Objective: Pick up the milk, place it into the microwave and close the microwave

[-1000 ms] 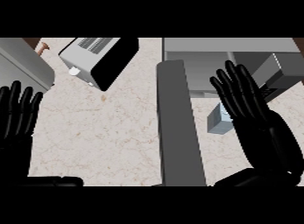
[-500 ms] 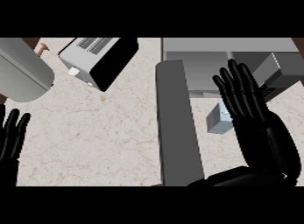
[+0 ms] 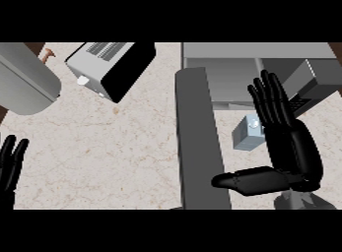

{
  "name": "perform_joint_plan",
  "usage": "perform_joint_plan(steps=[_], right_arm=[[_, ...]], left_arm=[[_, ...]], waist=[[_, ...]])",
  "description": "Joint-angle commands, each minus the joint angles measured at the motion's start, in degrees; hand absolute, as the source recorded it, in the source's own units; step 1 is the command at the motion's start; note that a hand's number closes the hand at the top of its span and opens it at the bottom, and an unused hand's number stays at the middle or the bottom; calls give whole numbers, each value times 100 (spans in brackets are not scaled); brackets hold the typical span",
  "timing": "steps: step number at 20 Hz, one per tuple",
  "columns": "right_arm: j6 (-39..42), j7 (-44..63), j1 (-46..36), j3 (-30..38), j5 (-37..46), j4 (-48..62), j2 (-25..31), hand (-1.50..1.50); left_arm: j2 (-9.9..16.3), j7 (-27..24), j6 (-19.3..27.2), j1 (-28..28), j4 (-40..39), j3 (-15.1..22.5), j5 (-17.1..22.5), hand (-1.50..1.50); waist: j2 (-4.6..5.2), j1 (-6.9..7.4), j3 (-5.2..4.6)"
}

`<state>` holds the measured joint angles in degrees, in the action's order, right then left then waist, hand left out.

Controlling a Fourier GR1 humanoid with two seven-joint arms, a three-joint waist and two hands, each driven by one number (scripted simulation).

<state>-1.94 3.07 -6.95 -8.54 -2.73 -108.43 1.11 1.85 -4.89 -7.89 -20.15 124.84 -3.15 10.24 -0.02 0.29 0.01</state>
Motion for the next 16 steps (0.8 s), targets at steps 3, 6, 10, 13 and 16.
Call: perform_joint_plan(steps=[3,6,10,13,16], right_arm=[[192,-589,-82,632,-297,1021,90,-150],[290,-1073,566,501,-175,1045,93,-150],[214,-1185,484,667,-86,1328,121,-150],[445,-1563,10,1190,-283,2213,399,-150],[301,-1771,513,949,-2,1967,264,-150]], left_arm=[[-14,-89,-186,-300,141,-63,38,-150],[66,-2,-295,-293,184,-298,307,-150],[-176,-313,-262,-703,285,106,-93,-150],[76,64,-337,-94,165,-410,365,-150],[-179,-422,-407,-423,-1,-153,-25,-150]], waist=[[4,18,1],[1,-7,1],[-3,-3,0],[6,-1,1],[-2,-12,-1]])
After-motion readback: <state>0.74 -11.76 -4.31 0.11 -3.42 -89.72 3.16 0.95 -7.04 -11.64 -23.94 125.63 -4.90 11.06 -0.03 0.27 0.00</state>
